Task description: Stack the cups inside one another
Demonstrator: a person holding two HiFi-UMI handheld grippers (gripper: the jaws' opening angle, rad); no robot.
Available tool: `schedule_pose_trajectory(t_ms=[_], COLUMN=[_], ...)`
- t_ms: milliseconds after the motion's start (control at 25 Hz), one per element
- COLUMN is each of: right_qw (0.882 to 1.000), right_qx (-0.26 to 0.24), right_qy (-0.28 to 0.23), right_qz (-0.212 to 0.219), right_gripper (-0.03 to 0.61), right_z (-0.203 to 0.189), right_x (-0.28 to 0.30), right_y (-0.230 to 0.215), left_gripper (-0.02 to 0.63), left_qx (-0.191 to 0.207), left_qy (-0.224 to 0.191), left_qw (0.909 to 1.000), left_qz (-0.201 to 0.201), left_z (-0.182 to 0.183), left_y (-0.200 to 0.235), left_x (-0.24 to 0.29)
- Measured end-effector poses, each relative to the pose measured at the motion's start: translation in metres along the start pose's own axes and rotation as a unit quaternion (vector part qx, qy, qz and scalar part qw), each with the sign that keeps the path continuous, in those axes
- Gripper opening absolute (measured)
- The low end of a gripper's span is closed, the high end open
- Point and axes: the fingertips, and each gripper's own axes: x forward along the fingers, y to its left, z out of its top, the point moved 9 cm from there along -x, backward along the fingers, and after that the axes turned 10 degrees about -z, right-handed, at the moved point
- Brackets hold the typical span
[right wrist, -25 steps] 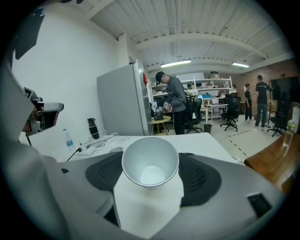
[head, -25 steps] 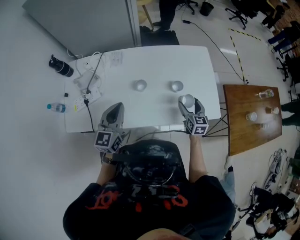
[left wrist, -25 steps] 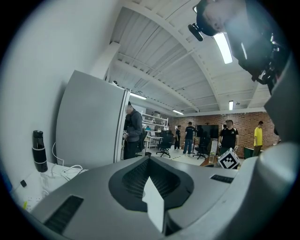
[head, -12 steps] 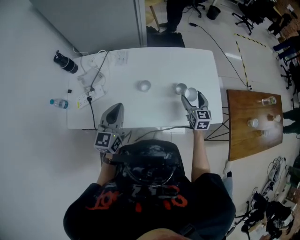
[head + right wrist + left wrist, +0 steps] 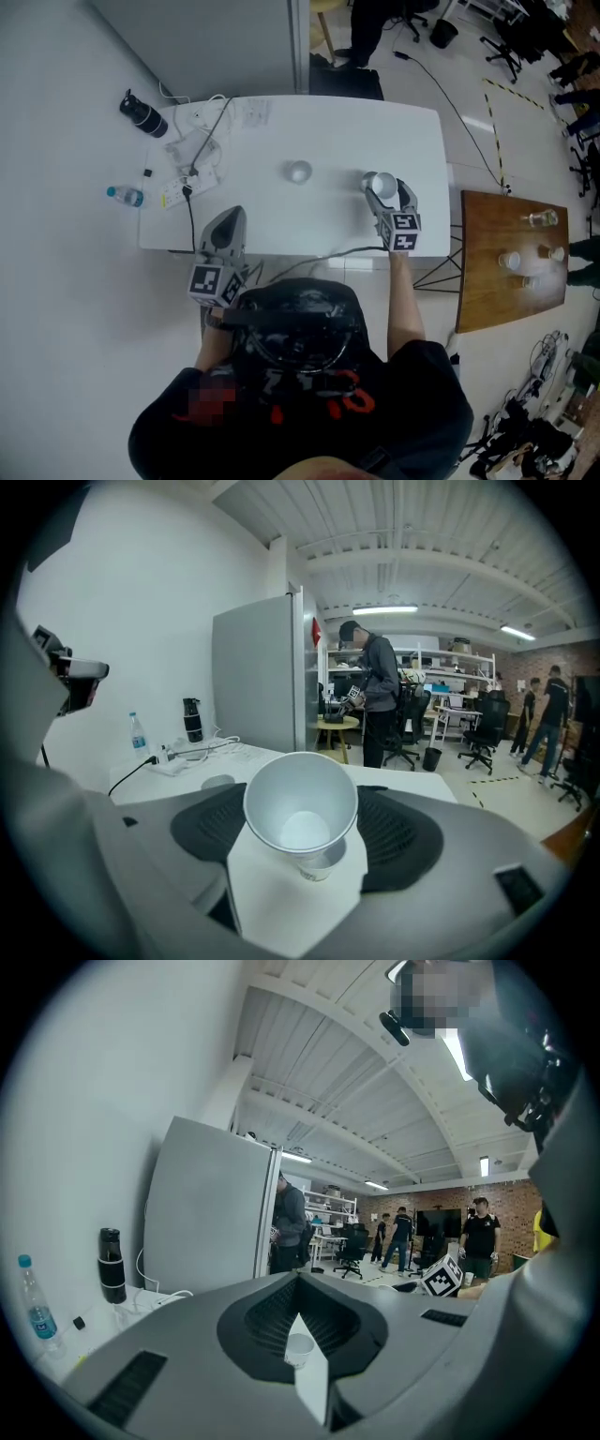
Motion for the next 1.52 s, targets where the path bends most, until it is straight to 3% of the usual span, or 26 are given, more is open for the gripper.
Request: schedule_pose_trajectory(t_ms=[760, 1080, 1520], right_qw=[0.997, 0.994, 0.994], right_qx=[-0.041, -0.03, 0.002], right_qy=[0.066, 0.105, 0.104], right_qz=[-0.004, 0.01, 0.015], right_gripper=[0.379, 0.379, 0.388], right_z=[-0.029, -0.041, -0.052], right_x=[0.067, 0.078, 0.075], right_y=[-0.007, -0.007, -0.006], left_gripper=[0.003, 0.003, 0.003], left_qx=[0.001, -0.001, -0.002], left_qy=[0.001, 0.0, -0.002], left_qw=[0.9998, 0.9998, 0.9997], left_qz=[0.021, 0.022, 0.024], left_z=[0.0, 0.001, -0.002], left_y=[0.002, 0.003, 0.007], left_x=[-0.009, -0.01, -0.014])
